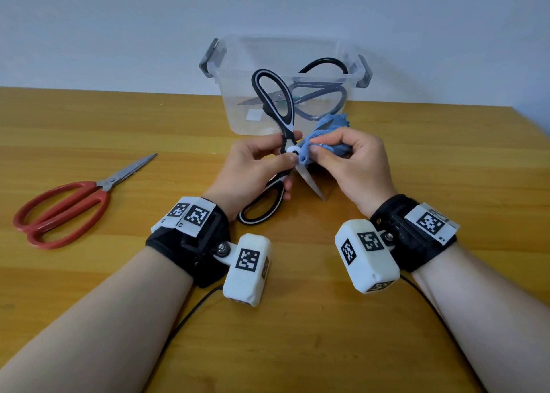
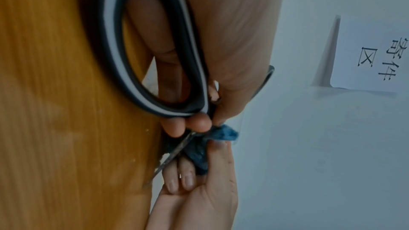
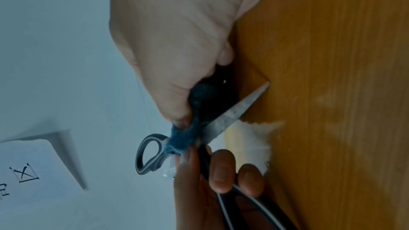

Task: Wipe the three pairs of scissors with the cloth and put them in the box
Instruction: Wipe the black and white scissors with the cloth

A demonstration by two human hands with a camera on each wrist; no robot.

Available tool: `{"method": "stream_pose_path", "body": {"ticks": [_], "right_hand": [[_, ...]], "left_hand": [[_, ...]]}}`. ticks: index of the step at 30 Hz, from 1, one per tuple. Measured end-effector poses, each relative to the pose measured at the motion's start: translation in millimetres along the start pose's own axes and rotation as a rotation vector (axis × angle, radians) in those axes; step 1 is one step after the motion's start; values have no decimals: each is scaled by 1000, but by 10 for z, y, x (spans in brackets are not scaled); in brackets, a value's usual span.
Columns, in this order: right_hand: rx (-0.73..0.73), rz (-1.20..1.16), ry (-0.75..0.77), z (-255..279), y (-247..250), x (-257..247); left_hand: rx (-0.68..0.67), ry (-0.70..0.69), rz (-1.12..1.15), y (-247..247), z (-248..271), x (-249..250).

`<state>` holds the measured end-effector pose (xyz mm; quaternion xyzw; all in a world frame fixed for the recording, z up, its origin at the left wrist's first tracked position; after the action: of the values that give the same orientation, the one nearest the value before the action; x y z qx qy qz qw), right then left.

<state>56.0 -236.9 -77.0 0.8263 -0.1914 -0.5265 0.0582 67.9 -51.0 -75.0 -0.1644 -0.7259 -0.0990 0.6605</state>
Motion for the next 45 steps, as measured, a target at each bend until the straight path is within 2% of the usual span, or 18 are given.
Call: {"method": "stream_pose_path", "body": {"ticks": [6,9,11,16,21,24,26,30,37,42,45], "right_hand": [[176,-66,-94,16,-42,-13],[320,-130,-189,-18,-3,38],[381,-252,-228,-25,20,18],[244,-276,-161,-7,-24,-59],[43,-180,-130,15,-54,-30],[47,-67,-99,-1,-49,11],[44,-75,-102,6,-60,12],[-44,-53,-56,29,-80,-32],[117,4,-48,6,-64,-4],[320,-82,-142,-35,-15,79],[338,-170,-172,-37,-2,56]], "left_hand": [[-47,-26,-1,-14,-10,-4],[-4,-2,13,-22,-12,-12],[29,18,15,-14,-21,-21],[82,11,-3,-8,-33,-8],[47,-11,-21,9,-46,-41],[12,-16,-44,11,-44,-52],[16,-14,-46,9,-40,-41],[25,-14,9,2,-42,-39],[-59,-36,-31,-8,-20,-24],[-41,-1,-2,-31,-18,-31],[-2,-4,9,-19,-31,-35]]}}
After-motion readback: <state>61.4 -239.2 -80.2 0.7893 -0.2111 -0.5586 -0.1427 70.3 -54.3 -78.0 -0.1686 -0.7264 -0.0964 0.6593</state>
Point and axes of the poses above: each hand's wrist, its own z-axis away from the middle knuckle, its own y-axis out of the back of the hand, x = y × z, the point moved 1 cm from there along -z, towards the middle knuckle, and after that the axes turned 1 degree about z, right-handed, at the moved point
